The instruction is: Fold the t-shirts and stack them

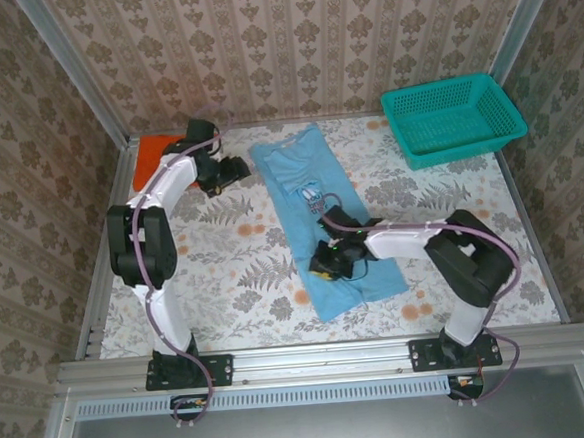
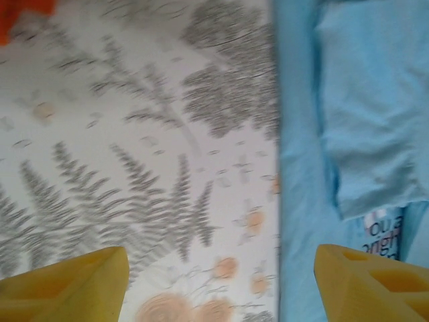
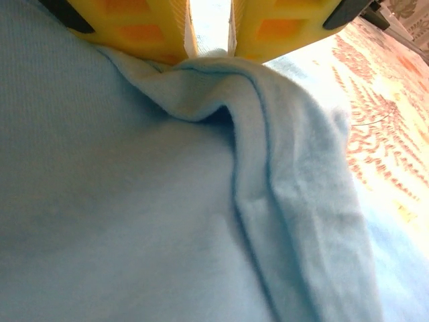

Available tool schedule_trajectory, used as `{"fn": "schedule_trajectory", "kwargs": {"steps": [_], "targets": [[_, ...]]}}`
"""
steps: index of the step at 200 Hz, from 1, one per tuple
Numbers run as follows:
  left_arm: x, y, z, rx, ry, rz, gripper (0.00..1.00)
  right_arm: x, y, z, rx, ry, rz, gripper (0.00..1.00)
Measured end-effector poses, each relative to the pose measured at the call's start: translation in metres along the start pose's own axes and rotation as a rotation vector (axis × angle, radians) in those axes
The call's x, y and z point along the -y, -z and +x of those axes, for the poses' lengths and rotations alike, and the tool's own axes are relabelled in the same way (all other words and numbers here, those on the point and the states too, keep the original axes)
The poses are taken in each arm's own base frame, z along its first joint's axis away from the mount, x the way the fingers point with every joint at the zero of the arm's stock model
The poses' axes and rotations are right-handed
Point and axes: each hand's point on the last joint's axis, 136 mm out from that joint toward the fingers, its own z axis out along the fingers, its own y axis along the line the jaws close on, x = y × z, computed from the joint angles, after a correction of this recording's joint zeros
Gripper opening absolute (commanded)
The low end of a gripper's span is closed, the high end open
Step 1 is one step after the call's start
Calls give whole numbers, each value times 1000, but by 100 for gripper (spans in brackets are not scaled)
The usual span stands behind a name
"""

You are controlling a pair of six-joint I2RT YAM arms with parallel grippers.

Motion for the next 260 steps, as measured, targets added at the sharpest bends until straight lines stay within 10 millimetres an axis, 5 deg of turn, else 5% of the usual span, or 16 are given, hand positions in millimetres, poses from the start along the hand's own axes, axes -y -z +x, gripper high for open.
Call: {"fn": "schedule_trajectory", "kwargs": {"steps": [36, 72, 87, 97, 131, 146, 162, 195, 211, 230, 260], "targets": [[-14, 16, -12, 31, 37, 2, 74, -62, -36, 19, -19, 46, -40, 31], [-14, 32, 0, 37, 37, 24, 75, -94, -46, 21, 7, 95, -54, 45], [-16, 38, 16, 21, 38, 30, 75, -101, -39, 17, 37, 139, -43, 51], [-18, 41, 26, 11, 37, 35, 74, -105, -31, 14, 59, 179, -46, 64], [-11, 42, 89, -96, -2, 79, 70, -109, 30, 14, 141, 265, -85, 64], [-6, 40, 131, -182, -46, 98, 66, -93, 63, 16, 170, 261, -100, 60], [-8, 41, 179, -269, -79, 108, 61, -54, 87, 20, 187, 230, -81, 57], [-35, 54, 262, -400, -50, 96, 50, 56, 86, 48, 120, 136, 77, 54], [-45, 55, 294, -457, -21, 109, 46, 92, 78, 64, 65, 107, 129, 51], [-56, 50, 329, -544, 36, 108, 46, 110, 72, 75, 14, 88, 169, 49], [-58, 45, 362, -642, 90, 131, 46, 108, 66, 79, -16, 91, 160, 46]]}}
